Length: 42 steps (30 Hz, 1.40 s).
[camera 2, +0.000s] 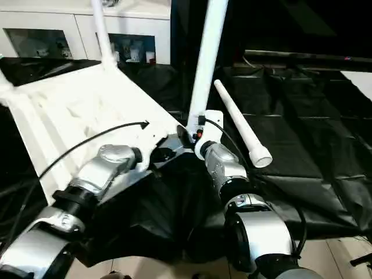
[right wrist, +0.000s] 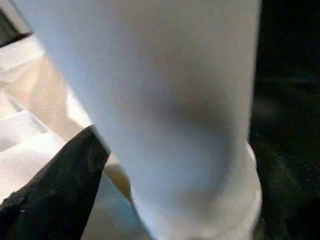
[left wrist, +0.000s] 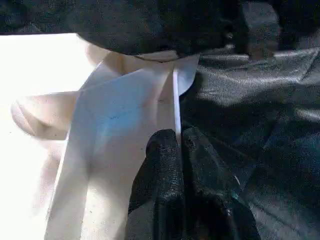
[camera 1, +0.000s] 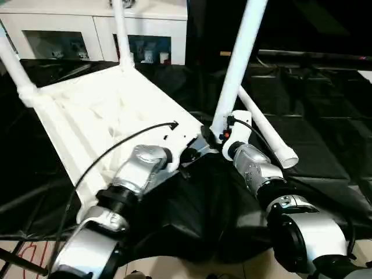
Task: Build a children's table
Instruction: Insert table leg to table base, then rotate leg to tighten
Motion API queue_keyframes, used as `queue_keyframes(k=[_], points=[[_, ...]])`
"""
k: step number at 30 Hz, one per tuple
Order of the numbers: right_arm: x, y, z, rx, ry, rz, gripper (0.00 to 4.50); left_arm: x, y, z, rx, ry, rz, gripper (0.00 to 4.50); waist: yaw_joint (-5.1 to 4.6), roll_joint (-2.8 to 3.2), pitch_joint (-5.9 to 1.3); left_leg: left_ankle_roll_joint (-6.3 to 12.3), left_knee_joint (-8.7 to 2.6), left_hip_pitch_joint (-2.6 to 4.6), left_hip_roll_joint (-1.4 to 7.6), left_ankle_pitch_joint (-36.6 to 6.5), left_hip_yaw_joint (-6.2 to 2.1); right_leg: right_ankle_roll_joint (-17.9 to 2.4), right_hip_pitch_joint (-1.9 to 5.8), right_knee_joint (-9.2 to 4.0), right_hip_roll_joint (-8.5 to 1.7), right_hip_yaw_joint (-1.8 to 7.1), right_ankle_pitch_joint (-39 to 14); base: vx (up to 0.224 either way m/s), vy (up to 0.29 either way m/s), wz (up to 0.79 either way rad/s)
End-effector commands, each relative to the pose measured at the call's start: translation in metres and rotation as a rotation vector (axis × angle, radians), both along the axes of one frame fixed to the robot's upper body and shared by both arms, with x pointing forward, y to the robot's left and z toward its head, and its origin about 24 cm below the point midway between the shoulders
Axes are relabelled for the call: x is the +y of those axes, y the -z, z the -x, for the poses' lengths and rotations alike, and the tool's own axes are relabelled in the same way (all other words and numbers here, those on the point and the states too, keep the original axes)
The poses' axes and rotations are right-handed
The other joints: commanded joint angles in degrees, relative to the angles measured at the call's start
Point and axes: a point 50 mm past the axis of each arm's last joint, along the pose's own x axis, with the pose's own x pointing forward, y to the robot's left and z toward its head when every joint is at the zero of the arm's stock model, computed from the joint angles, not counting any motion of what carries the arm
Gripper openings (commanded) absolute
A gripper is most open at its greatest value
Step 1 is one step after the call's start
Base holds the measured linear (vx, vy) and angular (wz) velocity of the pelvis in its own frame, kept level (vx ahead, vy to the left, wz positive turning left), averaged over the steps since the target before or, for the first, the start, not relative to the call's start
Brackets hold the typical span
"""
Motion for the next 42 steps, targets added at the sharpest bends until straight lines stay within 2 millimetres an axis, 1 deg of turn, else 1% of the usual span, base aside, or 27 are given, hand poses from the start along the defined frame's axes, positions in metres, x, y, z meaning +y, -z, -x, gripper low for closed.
queue_keyframes(k=[1, 2, 3, 4, 6, 7, 8, 9, 10, 11, 12, 13, 14, 15, 16, 17, 18, 22, 25, 27, 29, 33, 35, 36, 39, 41, 42], points=[[-0.003, -0.005, 0.000, -0.035, -0.061, 0.021, 4.44, -0.008, -0.015, 0.002, -0.064, 0.096, 0.041, 0.00, 0.30, 0.33, -4.18, 1.09, -4.04, 1.14, 1.99, -17.0, -0.51, -11.6, 2.44, -3.73, -4.19, 2.93, -15.6, 0.000, 0.000, 0.00], [-0.006, -0.007, 0.001, -0.051, -0.089, 0.026, 4.44, -0.005, -0.015, 0.004, -0.064, 0.113, 0.039, 0.00, 0.51, 0.38, -4.03, 1.50, -3.96, 1.27, 1.96, -16.8, -0.22, -12.0, 2.30, -3.77, -4.03, 3.03, -14.7, 0.056, -0.015, 0.04], [-0.006, -0.007, 0.001, -0.054, -0.094, 0.026, 4.44, -0.004, -0.015, 0.004, -0.064, 0.115, 0.039, 0.00, 0.65, 0.36, -4.18, 1.64, -3.94, 1.01, 1.91, -15.8, -0.32, -12.1, 2.68, -3.43, -4.09, 2.97, -13.7, 0.056, -0.015, 0.04], [-0.011, -0.009, 0.004, -0.077, -0.157, 0.044, 4.44, 0.001, -0.015, 0.006, -0.069, 0.140, 0.037, 0.00, 0.83, 0.28, -4.55, 2.19, -3.79, 0.72, 1.86, -12.6, -0.23, -12.7, 3.01, -2.84, -4.07, 3.04, -10.0, 0.060, -0.014, 0.01], [-0.016, -0.010, 0.008, -0.101, -0.224, 0.068, 4.44, 0.006, -0.015, 0.008, -0.064, 0.156, 0.037, 0.00, 1.25, 0.23, -4.82, 4.52, -3.37, 0.56, 1.81, -6.9, -0.08, -14.2, 3.28, -1.79, -3.86, 3.05, -1.5, 0.054, -0.013, 0.01], [-0.020, -0.011, 0.012, -0.125, -0.276, 0.079, 4.44, 0.010, -0.015, 0.009, -0.066, 0.176, 0.037, 0.00, 1.38, 0.45, -4.91, 4.94, -3.24, 0.55, 1.70, -6.1, -0.06, -14.5, 3.37, -1.59, -3.80, 3.03, -0.2, 0.000, 0.000, 0.00], [-0.025, -0.013, 0.017, -0.141, -0.332, 0.080, 4.44, 0.014, -0.015, 0.010, -0.061, 0.195, 0.035, 0.00, 1.72, 0.35, -5.07, 5.90, -3.05, 0.66, 1.84, -4.9, 0.01, -14.7, 3.35, -1.34, -3.78, 3.07, 2.1, 0.000, 0.000, 0.00], [-0.027, -0.015, 0.020, -0.150, -0.369, 0.080, 4.44, 0.017, -0.015, 0.011, -0.058, 0.208, 0.033, 0.00, 1.96, 0.32, -5.06, 6.48, -2.99, 0.51, 1.75, -4.2, -0.04, -14.7, 3.51, -1.30, -3.62, 2.96, 3.1, 0.000, 0.000, 0.00], [-0.032, -0.017, 0.027, -0.163, -0.438, 0.092, 4.44, 0.021, -0.016, 0.014, -0.061, 0.244, 0.034, 0.00, 2.28, 0.27, -5.03, 7.13, -2.90, 0.38, 1.86, -3.4, 0.05, -14.9, 3.46, -1.10, -3.61, 2.96, 4.3, 0.000, 0.000, 0.00], [-0.035, -0.018, 0.030, -0.170, -0.474, 0.104, 4.44, 0.022, -0.017, 0.015, -0.066, 0.266, 0.036, 0.00, 2.53, 0.30, -4.85, 7.11, -2.95, 0.39, 1.89, -4.7, 0.13, -14.7, 3.39, -1.44, -3.53, 2.78, 2.2, 0.000, 0.000, 0.00], [-0.039, -0.018, 0.034, -0.173, -0.513, 0.121, 4.44, 0.024, -0.018, 0.017, -0.065, 0.294, 0.037, 0.00, 2.49, 0.26, -4.65, 6.25, -3.16, 0.40, 2.10, -6.8, 0.11, -14.2, 3.39, -1.78, -3.72, 2.81, -1.3, 0.000, 0.000, 0.00], [-0.041, -0.019, 0.037, -0.173, -0.537, 0.132, 4.44, 0.026, -0.018, 0.018, -0.063, 0.311, 0.038, 0.00, 2.63, 0.31, -4.58, 5.71, -3.21, 0.42, 2.08, -7.8, 0.08, -13.7, 3.37, -2.04, -3.76, 2.77, -3.2, 0.000, 0.000, 0.00], [-0.043, -0.019, 0.039, -0.173, -0.566, 0.142, 4.44, 0.027, -0.019, 0.021, -0.059, 0.339, 0.039, 0.00, 2.61, 0.43, -4.45, 4.56, -3.37, 0.63, 2.17, -9.8, 0.08, -13.1, 3.16, -2.33, -3.75, 2.83, -6.6, 0.000, 0.000, 0.00], [-0.046, -0.021, 0.046, -0.174, -0.638, 0.163, 4.44, 0.030, -0.019, 0.025, -0.042, 0.396, 0.035, 0.00, 2.55, 0.41, -4.32, 4.00, -3.41, 0.62, 2.19, -10.8, 0.10, -12.8, 3.08, -2.52, -3.78, 2.88, -8.1, 0.000, 0.000, 0.00], [-0.047, -0.021, 0.049, -0.173, -0.663, 0.170, 4.44, 0.031, -0.019, 0.027, -0.036, 0.412, 0.031, 0.00, 2.74, 0.36, -4.25, 3.12, -3.49, 0.84, 2.26, -12.4, 0.11, -11.8, 2.96, -2.84, -3.85, 2.93, -11.2, 0.000, 0.000, 0.00], [-0.048, -0.021, 0.052, -0.172, -0.696, 0.183, 4.44, 0.032, -0.019, 0.028, -0.030, 0.428, 0.023, 0.00, 2.72, 0.40, -4.14, 2.44, -3.60, 0.80, 2.28, -13.0, 0.06, -11.4, 2.86, -2.92, -3.82, 2.96, -12.9, 0.000, 0.000, 0.00], [-0.048, -0.022, 0.054, -0.170, -0.713, 0.189, 4.44, 0.032, -0.018, 0.029, -0.027, 0.436, 0.019, 0.00, 2.86, 0.39, -4.11, 1.96, -3.57, 1.03, 2.23, -13.8, 0.12, -10.9, 2.57, -3.19, -3.80, 3.02, -14.3, 0.000, 0.000, 0.00], [-0.050, -0.022, 0.067, -0.151, -0.820, 0.253, 4.44, 0.037, -0.016, 0.033, -0.011, 0.493, -0.001, 0.00, 3.48, 0.28, -4.08, 1.26, -3.65, 1.37, 2.33, -14.9, 0.19, -9.7, 2.26, -3.43, -3.84, 3.13, -16.3, 0.000, 0.000, 0.00], [-0.049, -0.020, 0.071, -0.129, -0.865, 0.272, 4.09, 0.038, -0.016, 0.033, -0.011, 0.498, -0.008, 0.00, 3.52, 0.22, -4.19, 1.08, -3.65, 1.14, 2.29, -14.2, 0.15, -9.7, 2.45, -3.17, -3.90, 3.08, -15.4, 0.000, 0.000, 0.00], [-0.049, -0.020, 0.072, -0.126, -0.870, 0.279, 3.97, 0.039, -0.016, 0.033, -0.010, 0.498, -0.008, 0.00, 3.45, 0.11, -4.15, 1.07, -3.64, 0.97, 2.25, -14.0, 0.14, -9.7, 2.49, -3.14, -3.94, 3.06, -15.2, 0.000, 0.000, 0.00], [-0.048, -0.019, 0.072, -0.123, -0.873, 0.293, 3.73, 0.039, -0.016, 0.033, -0.007, 0.500, -0.008, 0.00, 3.38, 0.13, -4.21, 1.02, -3.61, 0.85, 2.25, -13.8, 0.05, -9.6, 2.55, -2.97, -4.01, 3.04, -15.0, 0.000, 0.000, 0.00], [-0.047, -0.018, 0.072, -0.120, -0.866, 0.307, 3.43, 0.040, -0.015, 0.033, -0.005, 0.503, -0.011, 0.00, 3.39, 0.07, -4.33, 1.32, -3.44, 0.81, 2.16, -12.7, 0.11, -10.1, 2.65, -2.76, -4.06, 3.06, -13.2, 0.000, 0.000, 0.00], [-0.046, -0.018, 0.071, -0.120, -0.863, 0.318, 3.24, 0.040, -0.015, 0.032, -0.006, 0.502, -0.014, 0.00, 3.44, 0.03, -4.33, 1.47, -3.38, 0.84, 2.15, -12.6, 0.15, -10.1, 2.64, -2.77, -4.08, 3.07, -13.3, 0.000, 0.000, 0.00], [-0.046, -0.018, 0.071, -0.120, -0.863, 0.318, 3.24, 0.040, -0.015, 0.032, -0.006, 0.502, -0.014, 0.00, 3.43, 0.01, -4.33, 1.48, -3.35, 0.78, 2.13, -12.5, 0.15, -10.1, 2.65, -2.72, -4.05, 3.08, -13.2, 0.000, 0.000, 0.00], [-0.045, -0.016, 0.071, -0.118, -0.867, 0.334, 2.91, 0.041, -0.014, 0.032, -0.008, 0.495, -0.020, 0.00, 3.45, -0.03, -4.21, 1.34, -3.28, 0.80, 2.10, -13.2, 0.16, -10.0, 2.53, -2.72, -4.07, 3.11, -14.4, 0.000, 0.000, 0.00], [-0.044, -0.015, 0.071, -0.116, -0.867, 0.336, 2.80, 0.041, -0.014, 0.032, -0.008, 0.494, -0.020, 0.00, 3.41, -0.13, -4.22, 1.21, -3.30, 0.76, 2.10, -13.4, 0.11, -9.8, 2.60, -2.75, -4.13, 3.09, -15.1, 0.000, 0.000, 0.00], [-0.044, -0.014, 0.071, -0.115, -0.867, 0.337, 2.80, 0.041, -0.014, 0.032, -0.008, 0.493, -0.020, 0.00, 3.40, -0.05, -4.25, 1.14, -3.30, 0.76, 2.13, -13.4, 0.07, -9.7, 2.60, -2.73, -4.14, 3.08, -15.2, 0.000, 0.000, 0.00]])
